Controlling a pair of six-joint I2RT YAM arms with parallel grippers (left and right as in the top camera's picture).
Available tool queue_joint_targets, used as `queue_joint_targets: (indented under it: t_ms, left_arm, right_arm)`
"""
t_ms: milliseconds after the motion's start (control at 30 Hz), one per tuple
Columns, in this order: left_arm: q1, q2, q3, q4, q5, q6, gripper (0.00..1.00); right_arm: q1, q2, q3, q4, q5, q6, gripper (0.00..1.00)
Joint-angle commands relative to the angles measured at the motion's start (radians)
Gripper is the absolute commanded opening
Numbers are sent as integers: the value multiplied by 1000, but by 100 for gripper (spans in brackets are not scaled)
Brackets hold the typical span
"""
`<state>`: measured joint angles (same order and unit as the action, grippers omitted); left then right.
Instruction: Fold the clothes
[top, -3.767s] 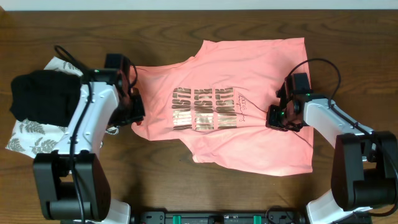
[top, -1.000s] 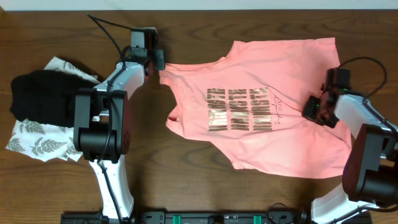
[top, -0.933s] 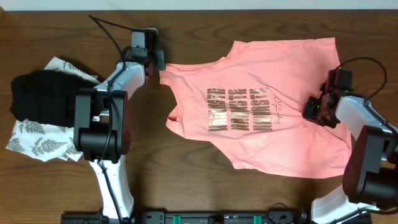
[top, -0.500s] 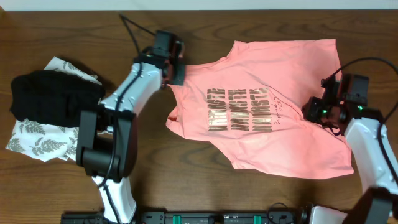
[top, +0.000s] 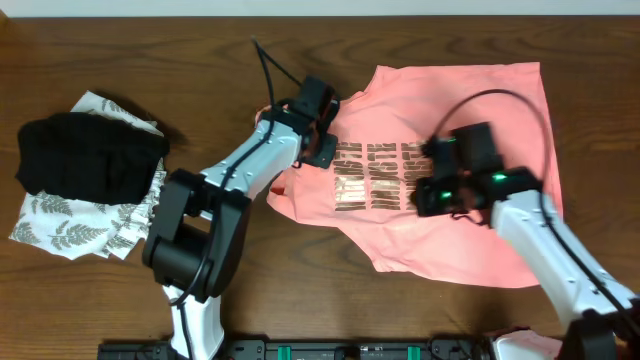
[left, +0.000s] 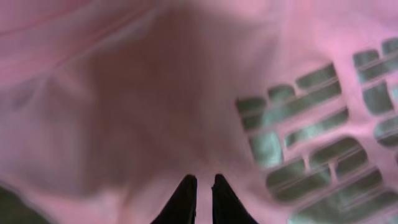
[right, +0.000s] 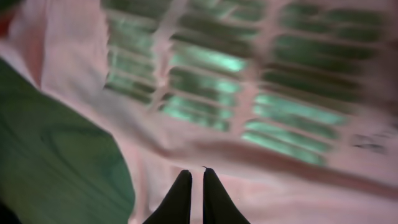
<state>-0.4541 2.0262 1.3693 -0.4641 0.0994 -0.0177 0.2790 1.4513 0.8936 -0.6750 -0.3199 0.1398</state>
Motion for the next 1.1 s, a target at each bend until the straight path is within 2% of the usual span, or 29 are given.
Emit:
queue_joint_targets:
  t_ms: [0, 367, 400, 667, 800, 867, 1033, 1067]
  left_arm:
    - [6, 65, -19, 45, -2, 25, 11]
    - [11, 137, -19, 225, -3, 25, 12]
    - [16, 138, -19, 249, -6, 24, 15]
    - [94, 138, -15, 361, -40, 13, 16]
    - [147, 138, 2, 368, -40, 14, 16]
    - [167, 134, 29, 334, -39, 14, 16]
    - [166, 66, 79, 201, -39, 14, 17]
    - [162, 43, 79, 182, -39, 14, 22]
  right_arm:
    - [84, 82, 2, 19, 43, -15, 6]
    - [250, 338, 2, 55, 45, -139, 5]
    - [259, 352, 2, 53, 52, -138, 4]
    - [286, 388, -7, -43, 64, -138, 4]
    - [288, 387, -7, -46, 101, -138, 6]
    - [288, 386, -7, -34, 111, -138, 8]
    - [287, 325, 8, -1, 114, -138, 31]
    - [287, 306, 13, 2, 114, -137, 33]
